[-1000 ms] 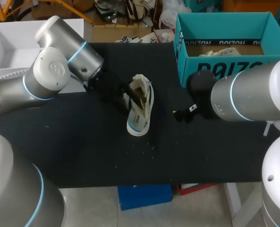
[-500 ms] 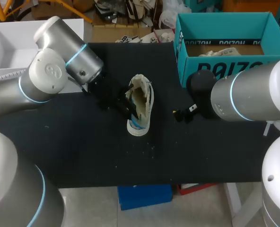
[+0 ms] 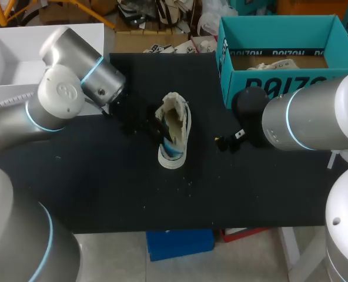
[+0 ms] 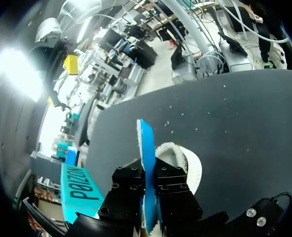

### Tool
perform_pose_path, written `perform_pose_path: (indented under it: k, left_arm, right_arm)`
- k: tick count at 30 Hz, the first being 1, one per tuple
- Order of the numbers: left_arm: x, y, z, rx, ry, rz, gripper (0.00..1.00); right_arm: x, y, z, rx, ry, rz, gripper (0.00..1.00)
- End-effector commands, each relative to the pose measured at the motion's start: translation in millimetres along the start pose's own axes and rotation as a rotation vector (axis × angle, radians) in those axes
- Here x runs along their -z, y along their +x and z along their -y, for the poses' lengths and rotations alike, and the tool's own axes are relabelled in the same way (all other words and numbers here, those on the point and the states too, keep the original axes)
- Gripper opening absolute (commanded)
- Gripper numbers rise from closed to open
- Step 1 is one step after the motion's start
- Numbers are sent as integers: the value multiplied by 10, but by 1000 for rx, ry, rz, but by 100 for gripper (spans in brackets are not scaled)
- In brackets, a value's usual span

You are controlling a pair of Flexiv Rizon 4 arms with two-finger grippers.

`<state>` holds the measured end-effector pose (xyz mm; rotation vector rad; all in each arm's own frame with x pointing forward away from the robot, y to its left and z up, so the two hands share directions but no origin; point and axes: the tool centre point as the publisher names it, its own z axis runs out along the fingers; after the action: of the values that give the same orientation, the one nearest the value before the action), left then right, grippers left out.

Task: Take the shoe out of the shoebox, open the shoe tongue, remove and reinsert the insole, then place the shoe into the shoebox

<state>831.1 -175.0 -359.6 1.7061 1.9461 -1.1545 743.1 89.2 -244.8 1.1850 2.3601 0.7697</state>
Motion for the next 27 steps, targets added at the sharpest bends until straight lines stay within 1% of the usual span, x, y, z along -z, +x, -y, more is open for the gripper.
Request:
perform_pose_path:
  k: [1, 11, 15, 17, 18, 19, 20, 21, 23, 24, 25, 26, 27]
  left_arm:
    - [-53, 14, -118, 4, -1, 11, 0]
    - [-63, 8, -344, 44, -35, 26, 0]
    - [-83, 27, -428, 76, -74, 4, 0]
    - [-88, 24, -429, 80, -70, 8, 0]
    - [-89, 12, -412, 80, -70, 9, 28]
    - [-84, 0, -389, 78, -67, 13, 41]
    - [-76, -9, -367, 75, -61, 19, 47]
    - [-62, -19, -337, 72, -48, 33, 50]
    - [-29, -39, -273, 68, -37, 45, 71]
    - [-15, -46, -240, 66, -36, 47, 72]
    - [-10, -49, -206, 62, -26, 54, 70]
    - [-12, -53, -172, 58, -18, 55, 65]
    - [-18, -55, -144, 55, -16, 51, 52]
  right_arm:
    - [-6, 15, -4, -1, 1, 3, 100]
    - [-6, 15, -4, -1, 1, 3, 100]
    - [-6, 15, -4, -1, 1, 3, 100]
    - [-6, 15, -4, -1, 1, 3, 100]
    - [-6, 15, -4, -1, 1, 3, 100]
    - [-6, 15, -4, -1, 1, 3, 100]
    - [-6, 15, -4, -1, 1, 3, 100]
    - [-6, 15, -4, -1, 1, 3, 100]
    - [-6, 15, -4, -1, 1, 3, 100]
    - [-6, 15, -4, -1, 1, 3, 100]
    - [-6, 15, -4, -1, 1, 3, 100]
    - [-6, 15, -4, -1, 1, 3, 100]
    - [-6, 15, -4, -1, 1, 3, 100]
